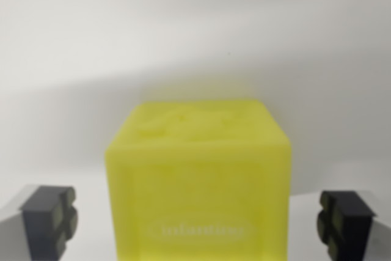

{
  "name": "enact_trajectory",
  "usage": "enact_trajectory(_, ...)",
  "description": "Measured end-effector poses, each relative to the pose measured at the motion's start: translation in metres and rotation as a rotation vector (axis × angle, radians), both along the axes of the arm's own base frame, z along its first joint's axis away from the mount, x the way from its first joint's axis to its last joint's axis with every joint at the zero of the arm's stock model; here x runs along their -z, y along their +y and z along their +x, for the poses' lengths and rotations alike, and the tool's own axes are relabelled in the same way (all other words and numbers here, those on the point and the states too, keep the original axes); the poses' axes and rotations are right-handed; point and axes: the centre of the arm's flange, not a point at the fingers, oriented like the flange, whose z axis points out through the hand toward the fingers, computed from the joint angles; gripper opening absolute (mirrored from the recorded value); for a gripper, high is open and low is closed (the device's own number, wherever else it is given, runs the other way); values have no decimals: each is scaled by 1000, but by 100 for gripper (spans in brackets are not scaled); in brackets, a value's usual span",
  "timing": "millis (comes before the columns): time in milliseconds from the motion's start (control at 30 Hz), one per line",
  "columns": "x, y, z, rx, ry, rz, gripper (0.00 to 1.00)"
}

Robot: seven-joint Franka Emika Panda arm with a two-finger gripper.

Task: Pick yellow cube

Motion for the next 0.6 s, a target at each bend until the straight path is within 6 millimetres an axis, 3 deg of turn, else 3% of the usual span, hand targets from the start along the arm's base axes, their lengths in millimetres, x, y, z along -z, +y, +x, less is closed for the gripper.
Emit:
enact_trajectory(467, 20, 0, 0, 0, 0, 0, 100)
enact_trajectory(500, 20, 0, 0, 0, 0, 0, 0)
enact_trajectory(600, 19, 0, 0, 0, 0, 0, 0)
